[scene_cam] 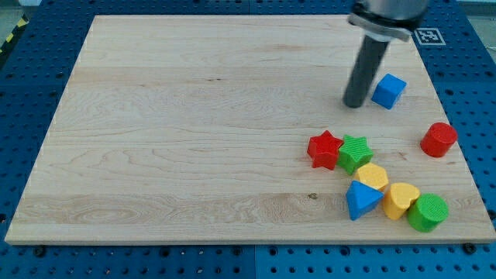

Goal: Point your arm at the red star

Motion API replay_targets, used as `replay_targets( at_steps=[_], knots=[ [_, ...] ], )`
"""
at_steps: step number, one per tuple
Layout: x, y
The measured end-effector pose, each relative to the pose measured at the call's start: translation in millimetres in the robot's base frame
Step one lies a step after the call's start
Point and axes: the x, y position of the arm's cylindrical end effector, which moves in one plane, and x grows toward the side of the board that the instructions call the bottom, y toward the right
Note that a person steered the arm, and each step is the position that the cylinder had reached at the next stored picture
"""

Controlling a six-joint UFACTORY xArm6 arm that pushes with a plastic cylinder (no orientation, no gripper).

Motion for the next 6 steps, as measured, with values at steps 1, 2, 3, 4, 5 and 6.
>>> replay_targets(
  at_steps=[1, 2, 3, 4, 5, 6],
  knots=[
    [0.0, -62.2],
    [21.7, -109.2],
    [55.6, -137.2],
    [82.7, -129.3],
    [110.1, -114.1],
    [123.9, -93.5]
  ],
)
